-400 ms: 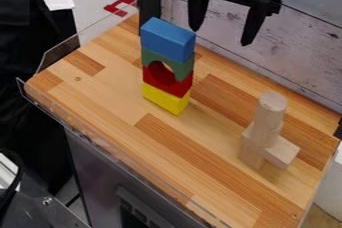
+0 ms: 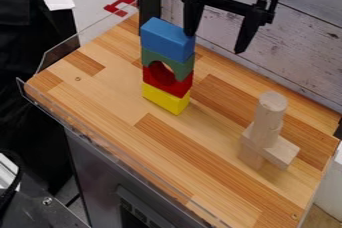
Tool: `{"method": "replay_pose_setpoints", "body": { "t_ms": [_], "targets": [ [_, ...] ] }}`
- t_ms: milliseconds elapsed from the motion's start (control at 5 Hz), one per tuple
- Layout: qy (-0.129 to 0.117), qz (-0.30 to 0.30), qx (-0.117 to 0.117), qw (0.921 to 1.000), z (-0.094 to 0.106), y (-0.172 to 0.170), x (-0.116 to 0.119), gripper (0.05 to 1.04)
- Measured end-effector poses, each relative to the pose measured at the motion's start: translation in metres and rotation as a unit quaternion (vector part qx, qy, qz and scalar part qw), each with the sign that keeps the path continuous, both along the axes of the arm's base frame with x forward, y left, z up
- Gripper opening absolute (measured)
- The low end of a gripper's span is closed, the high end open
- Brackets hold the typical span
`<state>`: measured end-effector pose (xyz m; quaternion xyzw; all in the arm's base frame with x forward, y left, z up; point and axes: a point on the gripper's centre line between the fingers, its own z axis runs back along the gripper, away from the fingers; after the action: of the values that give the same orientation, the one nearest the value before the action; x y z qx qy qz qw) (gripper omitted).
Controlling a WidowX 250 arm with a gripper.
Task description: Put the blue rectangular block on the cylinder
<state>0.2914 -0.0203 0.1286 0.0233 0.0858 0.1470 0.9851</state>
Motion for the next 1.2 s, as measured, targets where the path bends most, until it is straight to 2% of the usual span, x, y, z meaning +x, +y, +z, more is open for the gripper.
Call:
{"method": "replay_pose_setpoints", "body": {
  "t_ms": [200,400,600,800,1000,1200],
  "targets": [
    [-0.001,-0.009,0.016,0.9998,0.009,0.000,0.002,0.999],
    [-0.011,-0.001,0.021,0.9997,0.018,-0.002,0.007,0.999],
    [-0.041,0.089,0.015,0.9951,0.027,0.002,0.011,1.000],
    [-0.097,0.217,0.004,0.9714,0.040,0.031,0.002,0.999],
    [-0.120,0.337,-0.013,0.9336,0.035,0.050,-0.010,0.999],
    [-0.133,0.431,-0.023,0.8921,0.031,0.064,-0.018,0.999]
  ]
}}
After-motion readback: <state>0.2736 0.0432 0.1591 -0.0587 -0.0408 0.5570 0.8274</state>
